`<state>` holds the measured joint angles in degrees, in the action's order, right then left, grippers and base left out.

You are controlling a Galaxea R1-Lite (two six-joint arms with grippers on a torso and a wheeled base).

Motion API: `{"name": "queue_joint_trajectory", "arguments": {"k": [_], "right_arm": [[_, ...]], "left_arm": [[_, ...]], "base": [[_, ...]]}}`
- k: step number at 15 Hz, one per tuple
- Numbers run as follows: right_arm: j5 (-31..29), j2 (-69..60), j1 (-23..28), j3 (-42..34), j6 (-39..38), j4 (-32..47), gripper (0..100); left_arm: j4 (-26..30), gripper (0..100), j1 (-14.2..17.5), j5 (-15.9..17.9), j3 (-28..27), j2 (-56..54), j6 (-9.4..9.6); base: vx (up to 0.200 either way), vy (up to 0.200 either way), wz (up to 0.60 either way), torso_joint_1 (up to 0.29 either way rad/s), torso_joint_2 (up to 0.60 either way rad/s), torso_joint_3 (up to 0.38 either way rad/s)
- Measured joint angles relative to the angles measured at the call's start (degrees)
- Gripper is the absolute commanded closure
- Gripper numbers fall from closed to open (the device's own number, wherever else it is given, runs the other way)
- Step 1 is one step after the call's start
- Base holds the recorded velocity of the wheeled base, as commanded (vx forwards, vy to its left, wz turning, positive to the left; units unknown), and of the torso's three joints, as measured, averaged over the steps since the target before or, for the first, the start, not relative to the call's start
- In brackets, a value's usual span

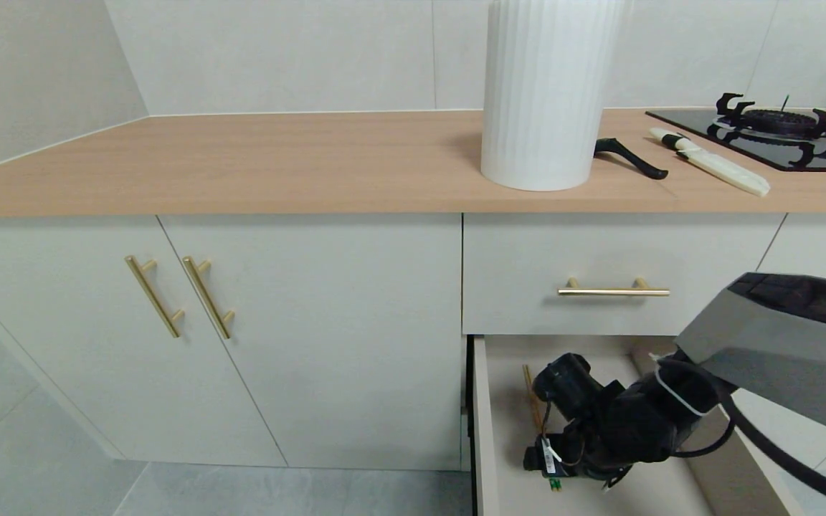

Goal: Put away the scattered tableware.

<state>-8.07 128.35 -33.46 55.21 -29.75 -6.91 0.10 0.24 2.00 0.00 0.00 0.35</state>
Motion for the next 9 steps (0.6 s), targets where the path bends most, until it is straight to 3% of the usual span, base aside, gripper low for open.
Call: {"name": "queue_joint_trajectory", "arguments": {"k": [3, 9], "right_arm": [[0.2, -10.9, 0.8, -2.1, 1.0, 2.1, 0], [0.6, -41.1, 3.7, 0.1, 4.5, 16.7, 0]], "left_arm": [[0.0, 0, 0.0, 0.0, 0.0, 0.0, -0.02], [0.0, 0, 0.0, 0.0, 0.0, 0.0, -0.02]], "base": [[0.000, 0.000, 0.00, 0.000, 0.00, 0.000], [0.000, 0.000, 0.00, 0.000, 0.00, 0.000]]}}
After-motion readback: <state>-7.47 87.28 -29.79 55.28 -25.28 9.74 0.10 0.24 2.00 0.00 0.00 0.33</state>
